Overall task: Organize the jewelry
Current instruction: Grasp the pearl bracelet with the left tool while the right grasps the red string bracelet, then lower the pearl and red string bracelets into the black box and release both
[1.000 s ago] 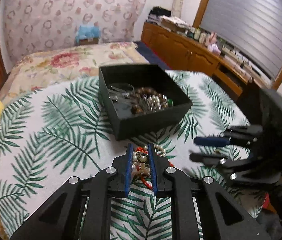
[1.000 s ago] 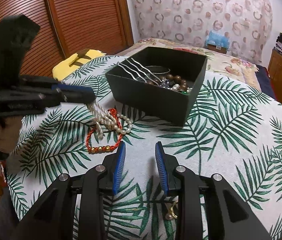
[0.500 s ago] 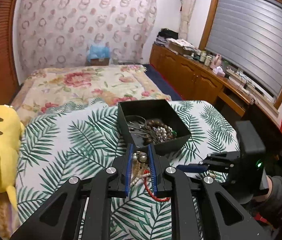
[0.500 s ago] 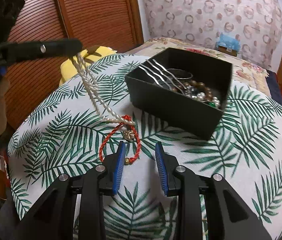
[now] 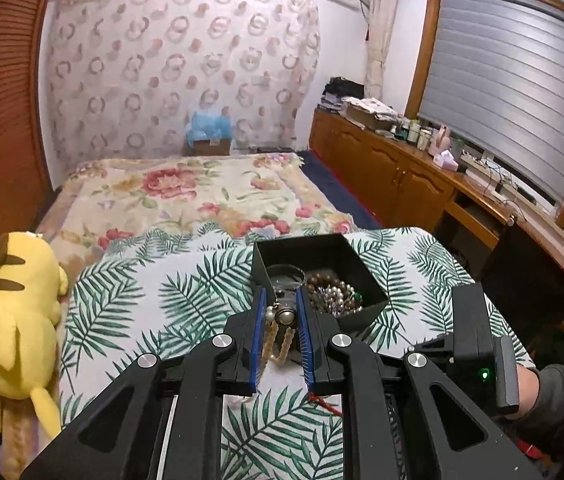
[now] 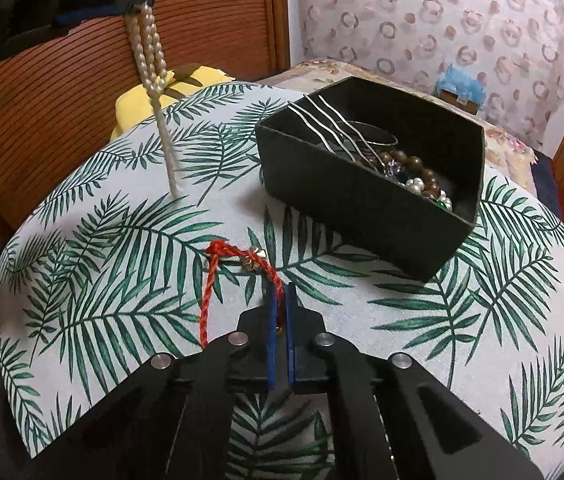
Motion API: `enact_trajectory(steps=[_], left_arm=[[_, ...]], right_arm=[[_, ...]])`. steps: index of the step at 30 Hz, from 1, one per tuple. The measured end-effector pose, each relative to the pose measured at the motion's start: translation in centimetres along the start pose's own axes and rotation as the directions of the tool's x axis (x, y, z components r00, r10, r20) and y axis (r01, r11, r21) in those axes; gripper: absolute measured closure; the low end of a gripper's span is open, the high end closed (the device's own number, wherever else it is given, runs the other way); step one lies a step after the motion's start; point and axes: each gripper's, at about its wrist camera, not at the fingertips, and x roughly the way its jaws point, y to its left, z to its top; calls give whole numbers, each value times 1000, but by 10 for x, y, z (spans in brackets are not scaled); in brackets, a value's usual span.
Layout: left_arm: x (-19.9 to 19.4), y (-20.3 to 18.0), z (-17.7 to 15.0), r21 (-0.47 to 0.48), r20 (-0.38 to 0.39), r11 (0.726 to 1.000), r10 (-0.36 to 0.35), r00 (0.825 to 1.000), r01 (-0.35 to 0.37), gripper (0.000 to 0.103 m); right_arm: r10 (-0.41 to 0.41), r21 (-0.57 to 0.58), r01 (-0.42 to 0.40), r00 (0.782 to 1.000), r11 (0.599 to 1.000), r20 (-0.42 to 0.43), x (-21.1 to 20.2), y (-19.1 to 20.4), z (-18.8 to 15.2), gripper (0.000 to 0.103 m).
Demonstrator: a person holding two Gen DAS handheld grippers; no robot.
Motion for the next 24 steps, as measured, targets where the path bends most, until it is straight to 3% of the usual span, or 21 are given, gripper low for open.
enact_trajectory(steps=[11, 24], left_arm=[[-4, -13, 21, 28, 49, 1000, -11, 999, 9, 89], [1, -30, 57, 75, 99, 997, -23, 995, 16, 89]], right_arm=[[3, -7, -2, 991, 1000, 137, -49, -8, 15, 99], [-81, 11, 81, 969, 997, 232, -78, -49, 50, 99]])
